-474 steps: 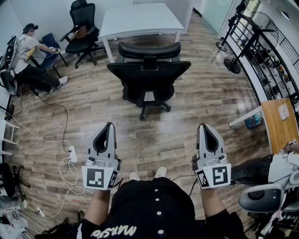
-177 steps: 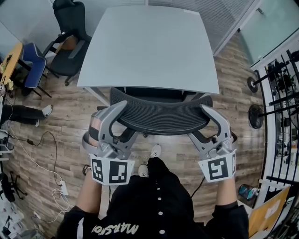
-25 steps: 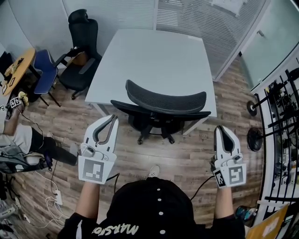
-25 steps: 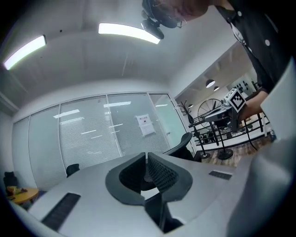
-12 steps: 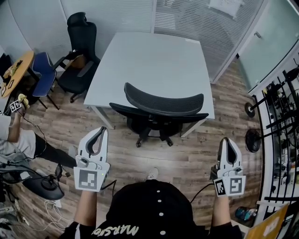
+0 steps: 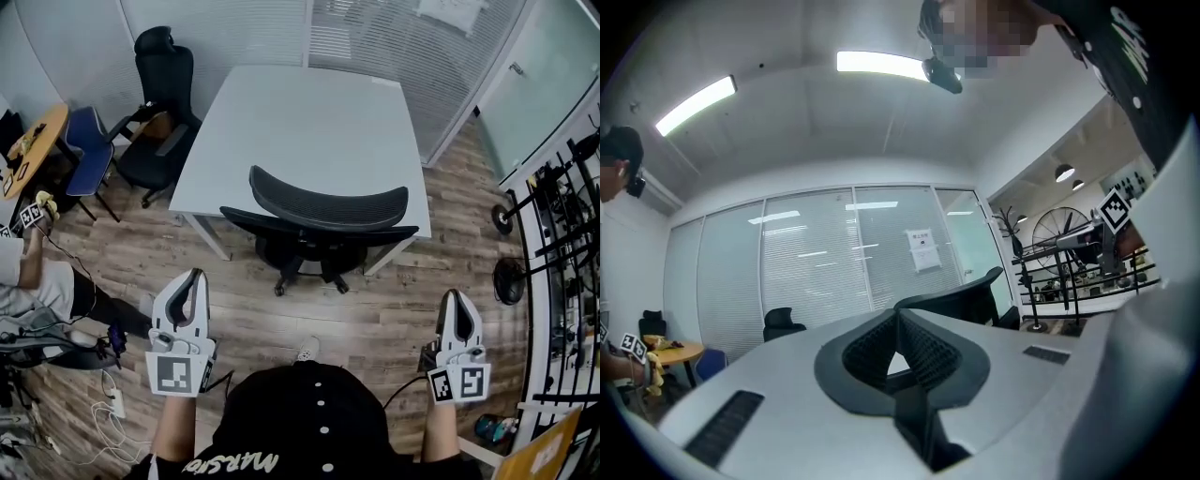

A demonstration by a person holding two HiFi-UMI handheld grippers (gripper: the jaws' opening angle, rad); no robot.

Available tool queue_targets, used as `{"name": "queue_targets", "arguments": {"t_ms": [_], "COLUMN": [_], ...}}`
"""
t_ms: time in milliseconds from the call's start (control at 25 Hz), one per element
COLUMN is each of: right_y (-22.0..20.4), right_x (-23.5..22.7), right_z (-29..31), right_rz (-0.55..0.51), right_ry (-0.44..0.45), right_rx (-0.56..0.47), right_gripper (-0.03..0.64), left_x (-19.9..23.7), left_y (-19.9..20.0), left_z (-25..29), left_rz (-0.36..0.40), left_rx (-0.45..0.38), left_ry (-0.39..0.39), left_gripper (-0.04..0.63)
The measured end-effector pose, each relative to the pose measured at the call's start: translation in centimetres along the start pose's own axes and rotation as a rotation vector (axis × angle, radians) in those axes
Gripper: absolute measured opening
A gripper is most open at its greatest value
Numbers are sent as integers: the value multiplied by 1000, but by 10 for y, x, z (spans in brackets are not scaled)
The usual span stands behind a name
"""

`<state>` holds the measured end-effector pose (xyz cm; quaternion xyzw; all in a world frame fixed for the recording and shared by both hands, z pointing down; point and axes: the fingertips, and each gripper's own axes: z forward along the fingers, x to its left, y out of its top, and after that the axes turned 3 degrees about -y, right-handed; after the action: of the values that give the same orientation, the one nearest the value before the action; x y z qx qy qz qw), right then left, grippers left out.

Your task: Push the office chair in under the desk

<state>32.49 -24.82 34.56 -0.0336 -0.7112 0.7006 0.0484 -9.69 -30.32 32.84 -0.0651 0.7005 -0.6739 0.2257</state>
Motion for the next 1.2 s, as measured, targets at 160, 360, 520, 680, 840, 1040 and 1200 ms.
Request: {"name": "queue_targets", "arguments": {"t_ms": [160, 360, 520, 680, 840, 1040, 1200], "right_y": [1, 1, 1, 3, 4, 6, 5], "right_x": [5, 8, 12, 18, 24, 27, 30], "right_z": [0, 2, 4, 5, 6, 6, 6], "right_rz": [4, 4, 7, 2, -3, -6, -13], "right_ry": [-5, -12, -13, -2, 6, 9, 12], "right_rx": [-4, -7, -5, 3, 6, 7, 4], "right_gripper": [34, 34, 34, 29, 28, 28, 28], "left_x": [-2, -6, -8, -11, -16, -18, -18], "left_y": [-1, -2, 1, 5, 6, 10, 9], "left_z": [3, 6, 7, 9, 10, 10, 9], "left_rz": [12, -9, -7, 9, -36, -46, -39], "left_rx": [27, 16, 16, 8, 26, 25, 25], "left_ry": [9, 15, 10, 5, 11, 7, 7], "left_gripper": [25, 25, 25, 25, 25, 25, 25]}}
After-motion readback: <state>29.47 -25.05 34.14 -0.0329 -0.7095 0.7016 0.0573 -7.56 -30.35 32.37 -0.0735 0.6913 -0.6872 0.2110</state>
